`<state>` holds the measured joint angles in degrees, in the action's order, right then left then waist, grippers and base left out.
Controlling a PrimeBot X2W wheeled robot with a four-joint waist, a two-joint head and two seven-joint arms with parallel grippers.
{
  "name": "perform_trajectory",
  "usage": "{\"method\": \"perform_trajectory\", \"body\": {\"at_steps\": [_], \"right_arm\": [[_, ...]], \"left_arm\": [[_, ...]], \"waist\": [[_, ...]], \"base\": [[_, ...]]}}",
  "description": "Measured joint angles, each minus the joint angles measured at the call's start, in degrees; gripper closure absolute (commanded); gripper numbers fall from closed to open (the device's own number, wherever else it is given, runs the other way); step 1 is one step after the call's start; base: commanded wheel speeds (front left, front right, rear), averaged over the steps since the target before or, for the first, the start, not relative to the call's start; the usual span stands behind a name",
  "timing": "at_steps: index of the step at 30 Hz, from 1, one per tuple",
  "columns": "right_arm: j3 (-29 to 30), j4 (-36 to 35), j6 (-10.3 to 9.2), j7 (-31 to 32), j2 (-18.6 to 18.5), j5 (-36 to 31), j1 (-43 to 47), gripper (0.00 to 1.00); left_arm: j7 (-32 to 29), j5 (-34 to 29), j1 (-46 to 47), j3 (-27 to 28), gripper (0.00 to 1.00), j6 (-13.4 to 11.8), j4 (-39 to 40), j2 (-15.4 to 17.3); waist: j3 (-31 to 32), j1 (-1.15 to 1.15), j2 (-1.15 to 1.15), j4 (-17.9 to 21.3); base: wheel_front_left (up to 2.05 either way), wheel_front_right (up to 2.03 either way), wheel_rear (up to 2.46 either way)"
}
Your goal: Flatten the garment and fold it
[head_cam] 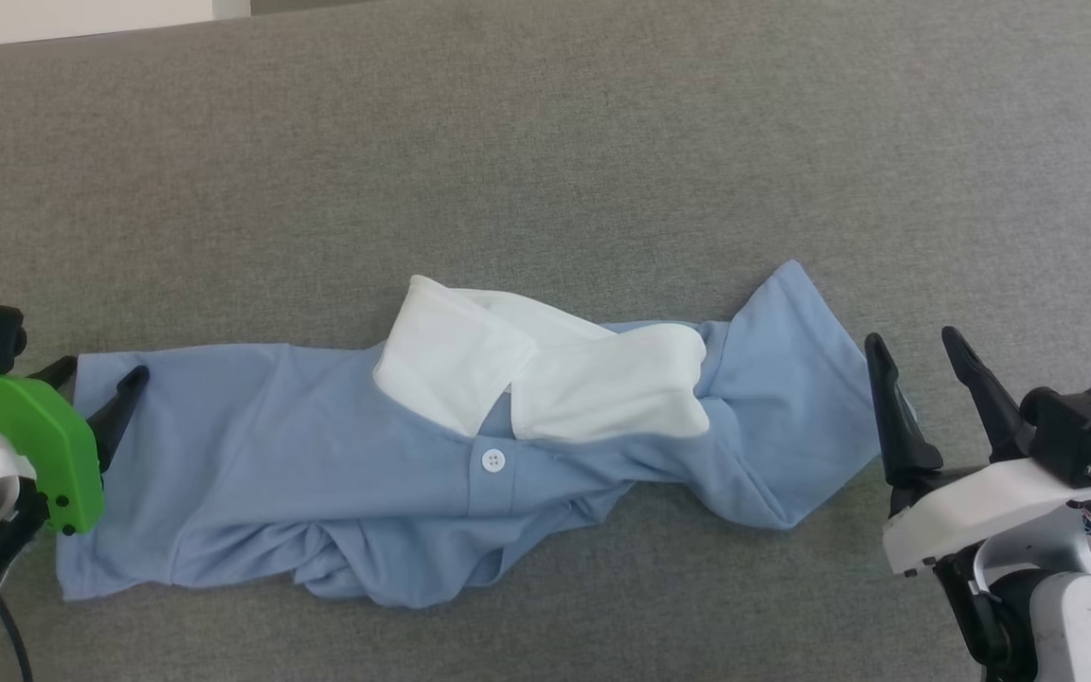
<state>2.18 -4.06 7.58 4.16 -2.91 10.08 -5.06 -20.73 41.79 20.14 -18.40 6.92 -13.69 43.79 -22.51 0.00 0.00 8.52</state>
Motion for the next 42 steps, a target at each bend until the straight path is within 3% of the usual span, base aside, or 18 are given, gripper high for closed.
{"method": "perform_trajectory", "body": {"at_steps": [3, 4, 5, 6, 11, 18, 20, 21, 27, 42], "right_arm": [[0.0, 0.0, 0.0, -0.1, 0.0, 0.0, -0.2, 0.0], [0.0, 0.1, 0.0, -0.1, 0.0, 0.0, -0.5, 0.0], [-0.1, 0.2, 0.0, -0.1, 0.0, 0.0, -0.7, 0.0], [-0.1, 0.2, 0.0, -0.1, 0.0, 0.0, -0.9, 0.0], [0.3, 0.1, 0.0, -0.1, 0.0, -0.6, -0.9, 0.0], [2.6, -0.6, 0.0, 1.9, 0.0, -3.5, 0.2, 0.0], [3.5, -0.5, 0.0, 4.3, 0.0, -3.5, 1.4, 0.0], [4.7, -0.1, 0.0, 9.1, -0.1, -3.2, 3.7, 0.0], [5.0, 0.1, 0.0, 19.1, -0.1, -0.7, 6.9, 0.0], [3.1, 2.2, 0.0, 33.6, -0.1, -1.7, 4.6, 0.0]], "left_arm": [[-0.9, 0.0, 0.7, -0.6, 0.0, -0.1, 0.1, -0.1], [-1.5, 0.0, 0.9, -0.9, 0.05, -0.2, 0.0, -0.1], [-2.0, -0.1, 1.3, -1.2, 0.63, -0.3, 0.0, -0.1], [-2.4, -0.3, 1.6, -1.5, 1.0, -0.5, -0.2, -0.1], [-3.4, -0.5, 2.2, -2.6, 1.0, -1.2, -0.7, -0.9], [0.3, -0.6, -1.1, -1.4, 1.0, -4.7, -1.5, -1.7], [1.2, -0.4, -2.6, -0.6, 1.0, -5.8, -1.8, -1.8], [2.2, -0.4, -4.7, -0.1, 1.0, -6.9, -2.0, -1.8], [2.7, 0.0, -7.5, -0.1, 1.0, -7.6, -1.2, -2.0], [2.9, 0.2, -7.7, -0.6, 1.0, -7.6, 0.4, -2.3]], "waist": [[-0.3, 0.0, 0.0, -0.3], [-0.4, 0.0, 0.0, -0.4], [-0.4, 0.0, 0.0, -0.4], [-0.4, 0.0, 0.0, -0.4], [0.4, 0.0, 0.0, -0.3], [3.0, 0.0, 0.0, -0.8], [3.9, 0.0, 0.0, -1.2], [5.2, 0.0, 0.0, -1.8], [7.1, 0.0, 0.0, -3.7], [5.8, 0.0, 0.0, -5.4]], "base": [[0.0, 0.0, 0.0], [0.0, 0.0, 0.0], [0.0, 0.0, 0.0], [0.0, 0.0, 0.0], [0.0, 0.0, 0.0], [0.0, 0.0, 0.0], [0.0, 0.0, 0.0], [0.0, 0.0, 0.0], [0.0, 0.0, 0.0], [0.0, 0.0, 0.0]]}}
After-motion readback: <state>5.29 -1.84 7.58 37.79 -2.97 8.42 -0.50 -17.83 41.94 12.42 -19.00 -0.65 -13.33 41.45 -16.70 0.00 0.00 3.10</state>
